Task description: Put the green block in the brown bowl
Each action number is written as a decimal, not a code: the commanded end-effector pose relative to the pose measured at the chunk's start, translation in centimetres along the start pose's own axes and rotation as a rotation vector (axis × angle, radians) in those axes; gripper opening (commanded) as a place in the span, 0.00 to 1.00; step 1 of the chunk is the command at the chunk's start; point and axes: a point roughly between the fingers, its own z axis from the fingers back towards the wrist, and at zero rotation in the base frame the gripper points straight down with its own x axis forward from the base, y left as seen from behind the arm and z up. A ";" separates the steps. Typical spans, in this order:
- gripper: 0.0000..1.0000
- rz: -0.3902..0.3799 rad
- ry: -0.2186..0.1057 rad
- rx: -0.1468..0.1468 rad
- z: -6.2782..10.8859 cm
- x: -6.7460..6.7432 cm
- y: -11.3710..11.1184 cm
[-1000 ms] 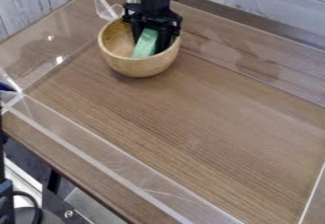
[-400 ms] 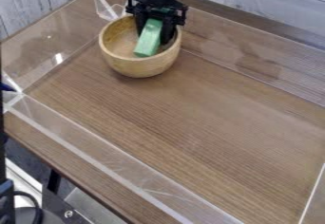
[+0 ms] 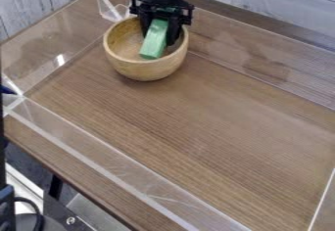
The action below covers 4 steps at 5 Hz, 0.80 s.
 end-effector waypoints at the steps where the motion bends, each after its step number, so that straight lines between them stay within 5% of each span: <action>1: 0.00 0.016 -0.084 0.003 2.5 1.3 0.7; 4: 0.00 0.000 -0.078 0.014 1.9 0.8 0.6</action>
